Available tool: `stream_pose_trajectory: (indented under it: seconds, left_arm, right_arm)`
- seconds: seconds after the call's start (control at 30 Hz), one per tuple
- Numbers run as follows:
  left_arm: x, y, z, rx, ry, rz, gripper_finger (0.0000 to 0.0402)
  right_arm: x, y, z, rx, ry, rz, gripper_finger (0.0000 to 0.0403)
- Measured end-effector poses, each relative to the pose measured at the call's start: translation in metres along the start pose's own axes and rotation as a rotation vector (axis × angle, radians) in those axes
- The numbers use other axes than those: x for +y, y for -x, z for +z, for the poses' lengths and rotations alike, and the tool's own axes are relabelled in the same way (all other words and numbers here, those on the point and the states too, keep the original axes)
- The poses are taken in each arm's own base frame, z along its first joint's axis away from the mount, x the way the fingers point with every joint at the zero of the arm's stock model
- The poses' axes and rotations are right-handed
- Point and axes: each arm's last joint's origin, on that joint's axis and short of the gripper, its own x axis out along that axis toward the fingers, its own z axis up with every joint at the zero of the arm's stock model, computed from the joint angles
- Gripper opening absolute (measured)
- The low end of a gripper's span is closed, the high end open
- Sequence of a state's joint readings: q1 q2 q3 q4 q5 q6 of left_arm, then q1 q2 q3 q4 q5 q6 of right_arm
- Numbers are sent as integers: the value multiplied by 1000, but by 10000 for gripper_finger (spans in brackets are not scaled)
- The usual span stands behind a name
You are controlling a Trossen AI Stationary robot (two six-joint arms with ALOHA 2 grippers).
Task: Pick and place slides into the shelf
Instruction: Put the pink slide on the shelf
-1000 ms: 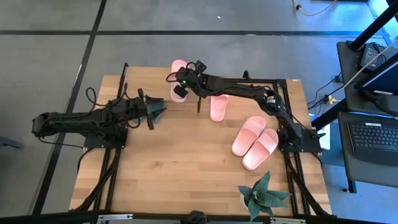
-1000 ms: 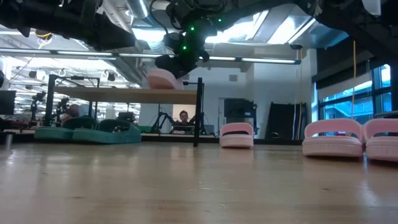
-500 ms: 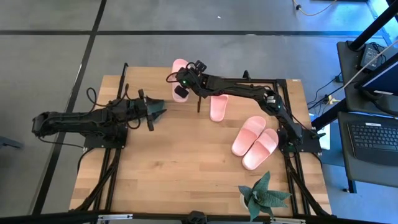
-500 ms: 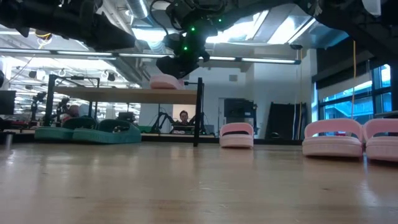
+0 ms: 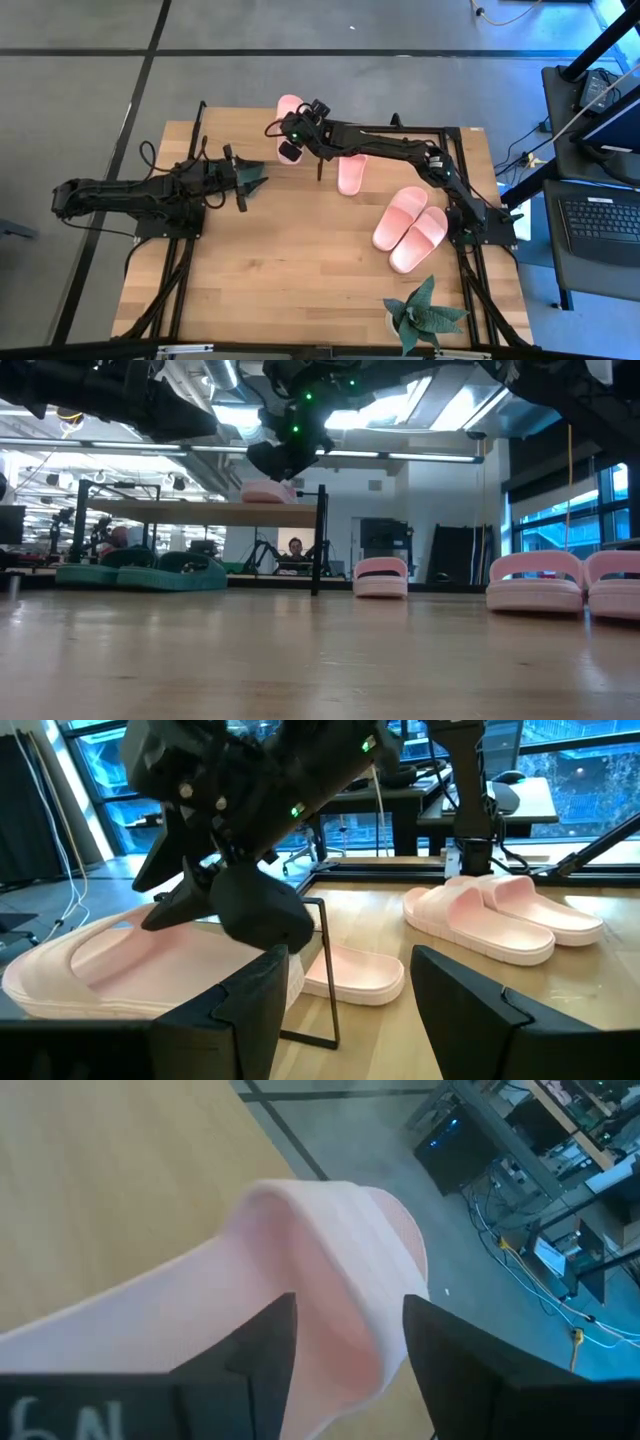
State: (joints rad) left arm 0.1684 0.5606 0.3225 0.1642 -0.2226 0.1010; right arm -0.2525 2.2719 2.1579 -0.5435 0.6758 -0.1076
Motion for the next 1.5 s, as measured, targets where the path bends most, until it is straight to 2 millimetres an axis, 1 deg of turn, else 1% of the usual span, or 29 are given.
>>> stream_pose_trajectory:
  seconds: [0.17,0.27,0.33,0.43,0.57,0.67,0.73,0.87,1.0,1.07,1.13,1.2,1.27,1.37,1.5]
  left_arm:
    - [0,0,0,3,16,0,204]
    - [0,0,-1,12,14,-1,204]
    - [0,0,-2,16,13,-1,204]
    - [0,0,-2,16,13,-1,204]
    - [0,0,-2,20,12,-2,204]
    - [0,0,-2,23,11,-2,204]
    - [0,0,-2,24,10,-2,204]
    - [0,1,-3,30,6,-4,204]
    - [1,6,-4,45,3,-5,204]
    - [1,8,-4,51,2,-6,204]
    - [2,11,-3,38,4,-5,204]
    - [3,12,-1,23,7,-3,204]
    - [3,14,0,12,10,-2,204]
    - [3,15,1,1,12,-1,204]
    - [4,16,1,-1,12,-1,204]
  right_arm:
    - [3,10,3,11,21,15,185]
    - [6,20,6,31,34,29,185]
    - [9,29,6,66,37,56,185]
    - [17,43,5,103,64,151,185]
    - [31,64,3,122,149,245,185]
    - [37,80,-2,167,218,286,185]
    - [36,88,-9,223,260,310,184]
    - [32,97,-20,297,288,306,178]
    - [12,116,-31,313,256,292,173]
    - [1,129,-40,292,239,293,172]
    - [-9,140,-53,268,227,296,172]
    - [-14,147,-69,230,206,302,171]
    - [-17,149,-88,202,190,306,171]
    - [-15,142,-117,174,214,308,171]
    - [-11,118,-147,151,261,288,171]
